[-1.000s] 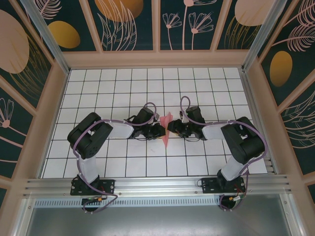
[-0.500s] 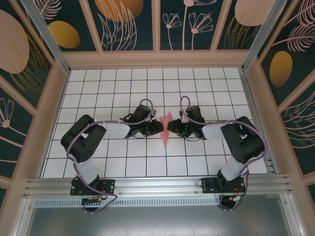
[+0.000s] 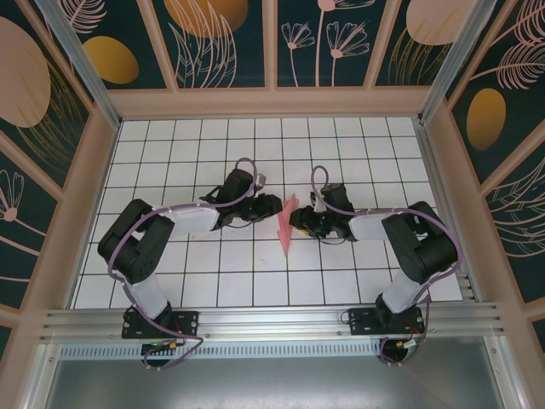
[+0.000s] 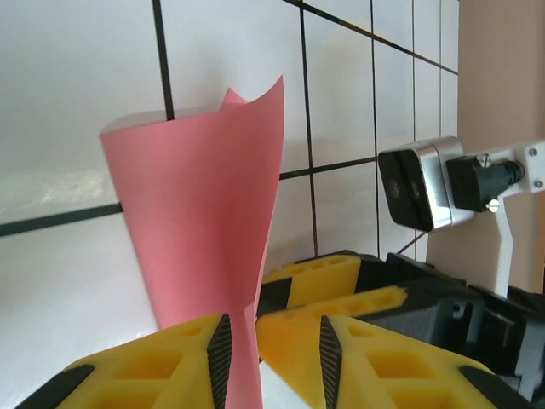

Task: Fold a paper plane with a square sheet of paper (fold left side to right side)
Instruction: Fold the wing for the fifth time at the center of the table.

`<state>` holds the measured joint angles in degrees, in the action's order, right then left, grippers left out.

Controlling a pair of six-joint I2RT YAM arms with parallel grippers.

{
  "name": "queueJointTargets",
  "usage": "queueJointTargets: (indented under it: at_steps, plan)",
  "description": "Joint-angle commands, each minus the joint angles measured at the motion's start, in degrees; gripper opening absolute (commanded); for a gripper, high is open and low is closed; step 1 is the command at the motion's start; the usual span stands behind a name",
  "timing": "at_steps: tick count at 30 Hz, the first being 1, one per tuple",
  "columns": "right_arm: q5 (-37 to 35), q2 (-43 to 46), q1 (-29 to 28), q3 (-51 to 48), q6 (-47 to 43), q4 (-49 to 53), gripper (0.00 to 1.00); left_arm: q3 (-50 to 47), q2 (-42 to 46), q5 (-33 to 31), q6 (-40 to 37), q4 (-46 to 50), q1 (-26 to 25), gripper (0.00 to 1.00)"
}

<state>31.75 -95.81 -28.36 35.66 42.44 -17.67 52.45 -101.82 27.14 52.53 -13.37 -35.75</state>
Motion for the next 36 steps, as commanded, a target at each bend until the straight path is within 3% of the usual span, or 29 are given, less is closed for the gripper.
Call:
queueJointTargets:
  at_steps: [1, 8, 18, 36]
  plan:
    - [-3.09, -3.04, -1.17, 0.96, -1.63, 0.58, 0.43, 2.52, -3.36, 1.89, -1.29, -0.01, -0.06, 0.38]
    - [-3.40, -3.18, -1.51, 1.15, -1.57, 0.84, 0.43, 5.90, -7.49, 4.01, -1.40, -0.67, -0.03, 0.35]
    - [-3.62, -2.89, -1.70, 1.34, -2.25, 1.74, 0.43, 7.58, -9.90, 0.82, -4.07, 3.19, 0.06, 0.13]
    - [-4.16, -0.52, -1.61, 0.46, -3.62, 3.48, 0.44, 8.15, -13.75, 0.33, -5.50, 2.25, 0.81, 0.12]
